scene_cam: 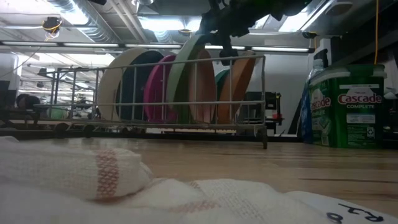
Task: Sort dishes
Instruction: Put the light green plate in the dish rack
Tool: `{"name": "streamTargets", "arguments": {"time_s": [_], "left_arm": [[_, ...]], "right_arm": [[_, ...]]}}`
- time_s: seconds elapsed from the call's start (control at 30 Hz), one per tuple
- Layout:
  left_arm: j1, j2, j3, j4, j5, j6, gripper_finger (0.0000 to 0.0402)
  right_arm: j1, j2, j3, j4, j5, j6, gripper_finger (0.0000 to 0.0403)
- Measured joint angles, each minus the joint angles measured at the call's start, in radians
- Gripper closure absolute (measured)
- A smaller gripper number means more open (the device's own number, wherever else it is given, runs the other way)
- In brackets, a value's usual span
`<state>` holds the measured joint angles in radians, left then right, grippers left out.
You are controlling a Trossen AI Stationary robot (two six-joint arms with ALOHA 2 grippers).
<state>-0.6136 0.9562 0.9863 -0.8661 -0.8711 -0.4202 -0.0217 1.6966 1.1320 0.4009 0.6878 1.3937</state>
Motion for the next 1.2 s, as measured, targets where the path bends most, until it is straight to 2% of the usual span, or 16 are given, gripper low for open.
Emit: {"name": "streamTargets", "arguments": {"time_s": [0.23, 0.5, 0.97, 1.2], "left_arm": [[0.000, 0.000, 0.000, 0.000, 0.000, 0.000, 0.0283], [0.000, 0.000, 0.000, -0.020, 0.000, 0.000, 0.0283], [0.000, 0.000, 0.000, -0.022, 0.000, 0.000, 0.0283], [0.000, 0.000, 0.000, -0.022, 0.000, 0.000, 0.0283]], "right_arm": [[-0.027, 0.007, 0.000, -0.006, 0.036, 0.017, 0.0389], [-0.053, 0.008, 0.001, -0.032, 0.019, 0.014, 0.0362], [-0.052, 0.008, 0.001, -0.035, 0.007, -0.038, 0.0358], [-0.071, 0.007, 0.001, -0.035, -0.073, -0.041, 0.0344]]}}
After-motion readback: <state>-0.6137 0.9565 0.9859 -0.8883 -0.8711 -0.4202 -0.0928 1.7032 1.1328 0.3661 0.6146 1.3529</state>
